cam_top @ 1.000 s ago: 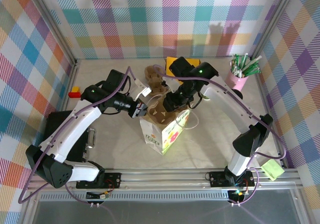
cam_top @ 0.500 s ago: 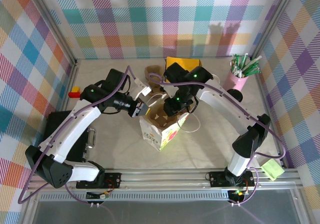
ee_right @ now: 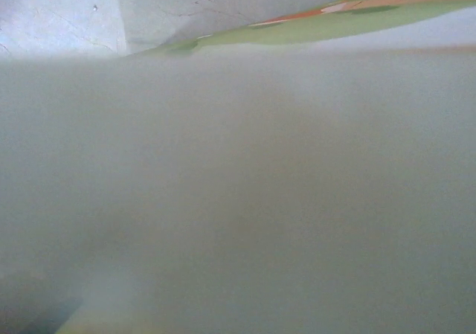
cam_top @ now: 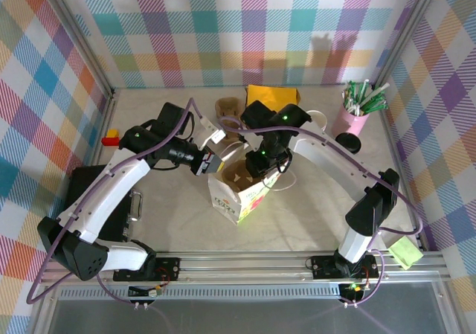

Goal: Pack the takeout coffee

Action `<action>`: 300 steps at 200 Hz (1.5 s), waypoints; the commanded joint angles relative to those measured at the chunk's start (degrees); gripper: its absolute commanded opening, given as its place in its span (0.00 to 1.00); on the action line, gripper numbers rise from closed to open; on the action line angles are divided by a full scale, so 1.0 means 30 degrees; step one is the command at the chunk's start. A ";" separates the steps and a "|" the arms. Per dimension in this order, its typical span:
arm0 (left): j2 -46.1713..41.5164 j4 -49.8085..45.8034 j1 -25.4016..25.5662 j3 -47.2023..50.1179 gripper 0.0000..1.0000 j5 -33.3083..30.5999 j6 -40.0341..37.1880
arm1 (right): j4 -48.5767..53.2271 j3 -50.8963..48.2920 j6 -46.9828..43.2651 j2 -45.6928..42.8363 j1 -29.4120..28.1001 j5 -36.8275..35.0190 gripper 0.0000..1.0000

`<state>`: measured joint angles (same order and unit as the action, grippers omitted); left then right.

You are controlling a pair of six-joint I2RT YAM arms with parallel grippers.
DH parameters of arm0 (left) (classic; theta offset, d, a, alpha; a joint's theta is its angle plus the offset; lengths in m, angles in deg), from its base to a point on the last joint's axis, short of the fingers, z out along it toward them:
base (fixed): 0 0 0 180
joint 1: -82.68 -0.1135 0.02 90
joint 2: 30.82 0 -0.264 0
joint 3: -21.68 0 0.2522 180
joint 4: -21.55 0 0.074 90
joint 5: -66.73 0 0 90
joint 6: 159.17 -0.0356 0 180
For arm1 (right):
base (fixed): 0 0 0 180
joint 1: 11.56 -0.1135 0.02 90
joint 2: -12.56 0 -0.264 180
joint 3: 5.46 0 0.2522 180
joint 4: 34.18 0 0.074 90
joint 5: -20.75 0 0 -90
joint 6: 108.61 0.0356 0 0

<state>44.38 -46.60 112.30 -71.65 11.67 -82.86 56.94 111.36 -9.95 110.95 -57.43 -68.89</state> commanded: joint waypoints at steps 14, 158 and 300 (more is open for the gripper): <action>-0.0399 -0.0734 0.0246 -0.0669 0.00 0.0580 -0.0595 | 0.0193 -0.0345 0.0772 -0.0444 -0.0004 -0.0305 0.34; -0.0808 -0.3884 0.3549 -0.2443 0.52 -0.6840 0.1683 | 0.0960 0.1659 0.1535 -0.0983 -0.0004 0.0088 0.34; -0.1080 -0.5312 0.4423 -0.2263 0.52 -0.5977 -0.0398 | 0.1015 0.2173 0.0943 -0.0182 0.0540 0.0070 0.34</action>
<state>42.81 -62.30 125.16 -77.77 -8.27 -82.97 59.43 116.96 -5.82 109.44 -56.25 -69.22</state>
